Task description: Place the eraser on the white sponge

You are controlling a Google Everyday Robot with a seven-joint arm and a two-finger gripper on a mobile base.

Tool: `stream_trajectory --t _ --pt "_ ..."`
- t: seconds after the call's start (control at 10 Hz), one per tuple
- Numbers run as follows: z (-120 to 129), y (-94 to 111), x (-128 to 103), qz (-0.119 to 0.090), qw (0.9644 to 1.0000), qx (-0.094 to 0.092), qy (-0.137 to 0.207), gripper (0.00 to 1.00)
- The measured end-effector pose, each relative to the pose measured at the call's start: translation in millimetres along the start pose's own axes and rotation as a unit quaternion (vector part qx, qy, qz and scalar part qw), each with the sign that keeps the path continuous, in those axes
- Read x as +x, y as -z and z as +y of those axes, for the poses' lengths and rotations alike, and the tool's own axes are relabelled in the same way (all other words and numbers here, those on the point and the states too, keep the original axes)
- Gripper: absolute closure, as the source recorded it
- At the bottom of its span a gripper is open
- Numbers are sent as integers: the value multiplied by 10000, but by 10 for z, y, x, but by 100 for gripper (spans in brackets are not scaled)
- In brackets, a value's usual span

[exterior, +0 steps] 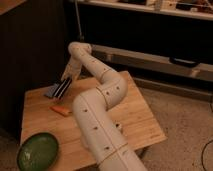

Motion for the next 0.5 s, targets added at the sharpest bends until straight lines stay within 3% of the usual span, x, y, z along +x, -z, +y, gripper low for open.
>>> stream_trajectory --t 0.5 --pt "-11 6 -4 -2 10000 -5 -9 100"
